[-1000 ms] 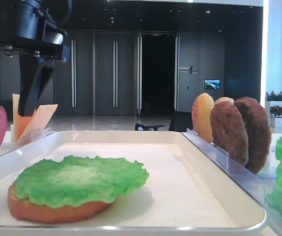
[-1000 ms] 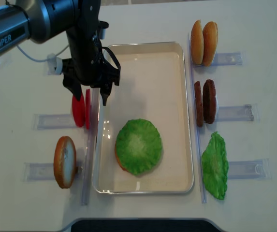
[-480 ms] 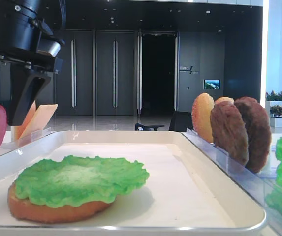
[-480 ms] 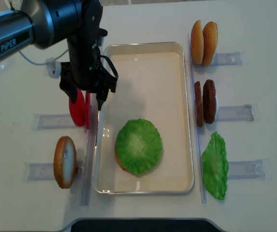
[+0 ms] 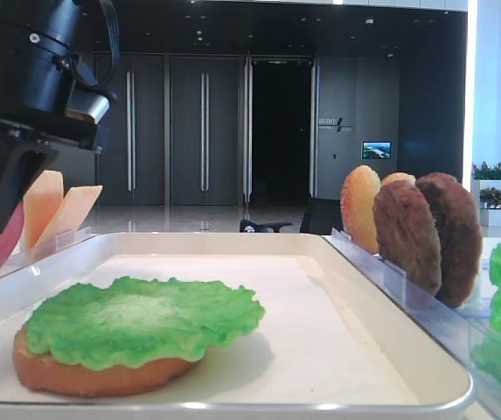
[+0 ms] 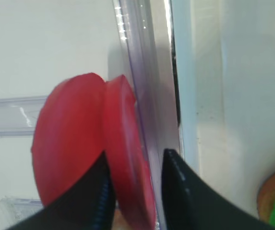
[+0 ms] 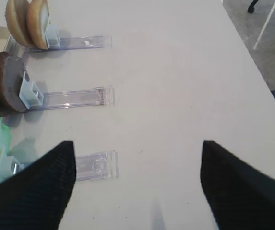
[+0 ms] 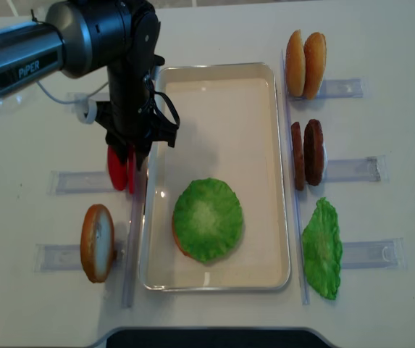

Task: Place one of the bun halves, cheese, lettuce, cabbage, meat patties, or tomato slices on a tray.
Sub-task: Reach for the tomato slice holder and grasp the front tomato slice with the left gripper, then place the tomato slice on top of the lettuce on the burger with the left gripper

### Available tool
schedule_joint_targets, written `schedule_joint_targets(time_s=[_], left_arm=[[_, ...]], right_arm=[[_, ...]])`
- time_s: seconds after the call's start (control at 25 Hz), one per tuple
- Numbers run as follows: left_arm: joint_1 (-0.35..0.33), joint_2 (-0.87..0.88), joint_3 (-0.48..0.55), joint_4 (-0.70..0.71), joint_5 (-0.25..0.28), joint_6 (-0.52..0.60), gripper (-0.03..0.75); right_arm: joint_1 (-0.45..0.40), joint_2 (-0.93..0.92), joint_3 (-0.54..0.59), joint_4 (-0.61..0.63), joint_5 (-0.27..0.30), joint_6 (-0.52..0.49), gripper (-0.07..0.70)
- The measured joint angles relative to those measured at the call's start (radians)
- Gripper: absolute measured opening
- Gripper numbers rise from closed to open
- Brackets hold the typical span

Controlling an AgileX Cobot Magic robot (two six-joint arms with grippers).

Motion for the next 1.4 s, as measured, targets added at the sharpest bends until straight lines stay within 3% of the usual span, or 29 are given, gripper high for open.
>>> schedule_joint_targets(time_s=[0.04, 0.12, 0.36, 0.76, 1.04, 1.12, 1.4], left_arm=[[0.0, 0.0, 0.0, 0.002, 0.0, 0.008, 0.096], [0.0, 0.0, 0.0, 0.007, 0.002, 0.024, 0.055], [0.001, -0.031, 0.002, -0.029, 0.002, 0.05, 0.055], [0.0, -0.264, 0.021, -0.185, 0.003, 0.089, 0.055], [0.001, -0.426, 0.176, -0.307, 0.003, 0.157, 0.055], [0.013, -0.486, 0.261, -0.389, -0.034, 0.208, 0.055], [0.065, -0.689, 0.582, -0.729, -0.298, 0.516, 0.055]], right_arm=[[0.0, 0.0, 0.0, 0.0, 0.0, 0.0, 0.54], [0.0, 0.0, 0.0, 0.0, 0.0, 0.0, 0.54], [0.0, 0.0, 0.0, 0.0, 0.0, 0.0, 0.54], [0.0, 0.0, 0.0, 0.0, 0.0, 0.0, 0.54], [0.0, 0.0, 0.0, 0.0, 0.0, 0.0, 0.54], [0.0, 0.0, 0.0, 0.0, 0.0, 0.0, 0.54], [0.0, 0.0, 0.0, 0.0, 0.0, 0.0, 0.54]])
